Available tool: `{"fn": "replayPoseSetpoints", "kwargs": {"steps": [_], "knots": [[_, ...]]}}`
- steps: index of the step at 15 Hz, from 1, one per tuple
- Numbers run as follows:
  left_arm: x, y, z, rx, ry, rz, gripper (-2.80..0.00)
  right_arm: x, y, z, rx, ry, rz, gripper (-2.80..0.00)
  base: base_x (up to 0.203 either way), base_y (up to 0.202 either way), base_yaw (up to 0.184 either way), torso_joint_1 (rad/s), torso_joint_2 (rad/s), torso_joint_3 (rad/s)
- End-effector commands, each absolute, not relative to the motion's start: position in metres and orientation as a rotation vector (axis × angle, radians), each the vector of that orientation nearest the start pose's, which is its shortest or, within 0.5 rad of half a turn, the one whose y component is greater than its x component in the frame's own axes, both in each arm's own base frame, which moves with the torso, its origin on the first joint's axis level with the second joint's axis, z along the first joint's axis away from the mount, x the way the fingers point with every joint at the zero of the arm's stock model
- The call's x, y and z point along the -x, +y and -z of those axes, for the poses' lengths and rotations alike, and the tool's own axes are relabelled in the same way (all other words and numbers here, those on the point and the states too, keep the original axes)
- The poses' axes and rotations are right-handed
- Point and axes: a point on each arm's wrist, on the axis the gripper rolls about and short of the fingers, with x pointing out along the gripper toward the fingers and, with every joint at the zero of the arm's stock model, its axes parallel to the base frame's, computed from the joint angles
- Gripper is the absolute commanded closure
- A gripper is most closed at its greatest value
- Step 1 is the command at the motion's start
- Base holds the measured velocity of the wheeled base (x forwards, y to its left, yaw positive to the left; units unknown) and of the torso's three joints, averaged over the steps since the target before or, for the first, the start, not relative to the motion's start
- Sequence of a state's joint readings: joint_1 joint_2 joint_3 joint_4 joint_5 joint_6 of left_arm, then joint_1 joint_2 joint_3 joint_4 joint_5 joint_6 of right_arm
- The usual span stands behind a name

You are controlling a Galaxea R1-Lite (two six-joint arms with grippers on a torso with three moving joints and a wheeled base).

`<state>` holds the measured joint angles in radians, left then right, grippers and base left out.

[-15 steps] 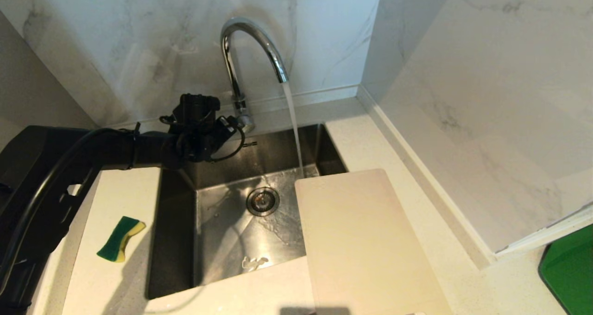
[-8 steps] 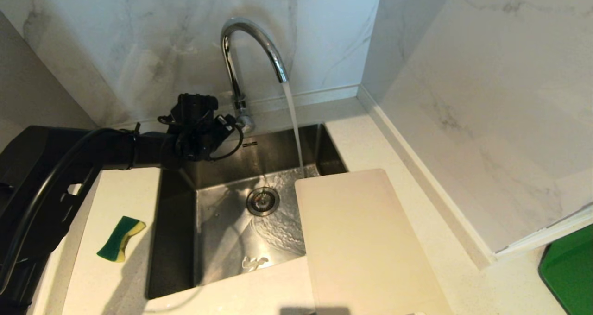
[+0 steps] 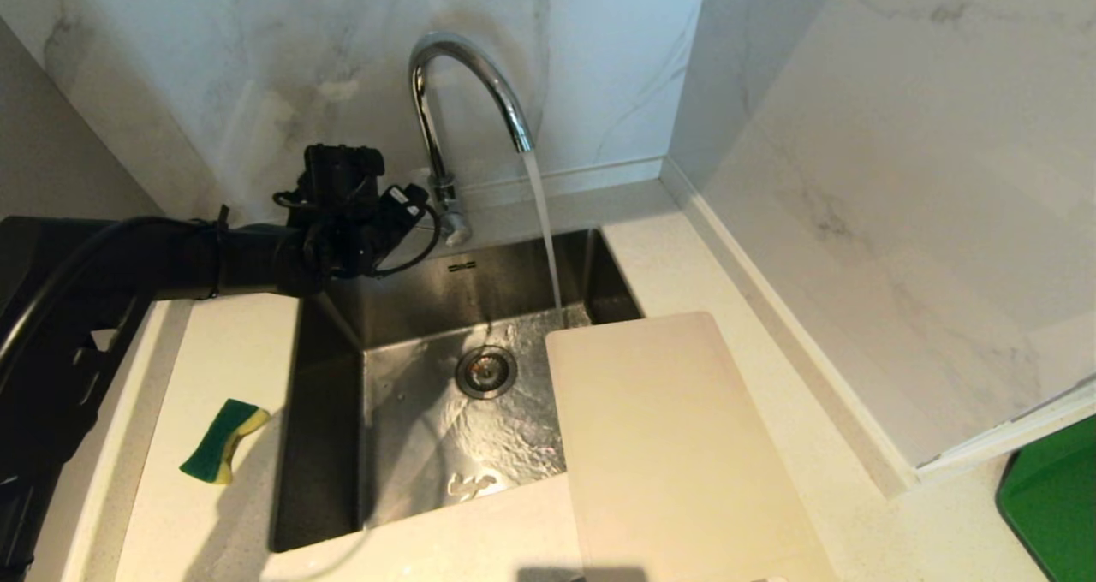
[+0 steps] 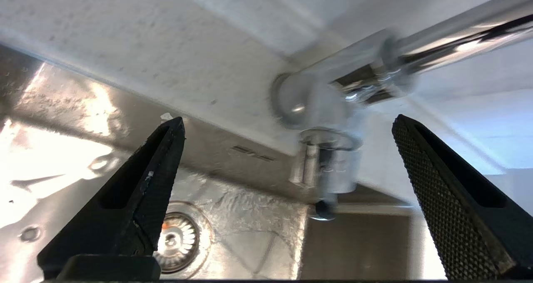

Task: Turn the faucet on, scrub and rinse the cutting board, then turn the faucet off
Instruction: Turn on the tap, then pick up the cleaning cloth

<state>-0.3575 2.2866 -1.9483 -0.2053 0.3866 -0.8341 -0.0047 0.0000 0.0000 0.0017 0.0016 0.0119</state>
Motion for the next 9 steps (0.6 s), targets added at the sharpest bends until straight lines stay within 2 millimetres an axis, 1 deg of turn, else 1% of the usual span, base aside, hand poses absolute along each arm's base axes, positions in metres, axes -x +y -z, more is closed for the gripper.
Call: {"fn": "replayPoseSetpoints", "kwargs": {"steps": [1,6,9], "knots": [[-0.448,-0.161,-0.248,0.821,0.070,-0.051,-2.80,0.023,0.000,-0.075,-0.012,0.002,0.003,0.00,0.000,0.000,0.000,0.000,0.00,0.000],[-0.426,-0.152,-0.281,0.837,0.064,-0.030,-2.80,0.023,0.000,-0.075,-0.012,0.002,0.003,0.00,0.000,0.000,0.000,0.000,0.00,0.000],[-0.419,-0.140,-0.292,0.838,0.052,-0.042,-2.80,0.023,0.000,-0.075,-0.012,0.002,0.003,0.00,0.000,0.000,0.000,0.000,0.00,0.000]]}}
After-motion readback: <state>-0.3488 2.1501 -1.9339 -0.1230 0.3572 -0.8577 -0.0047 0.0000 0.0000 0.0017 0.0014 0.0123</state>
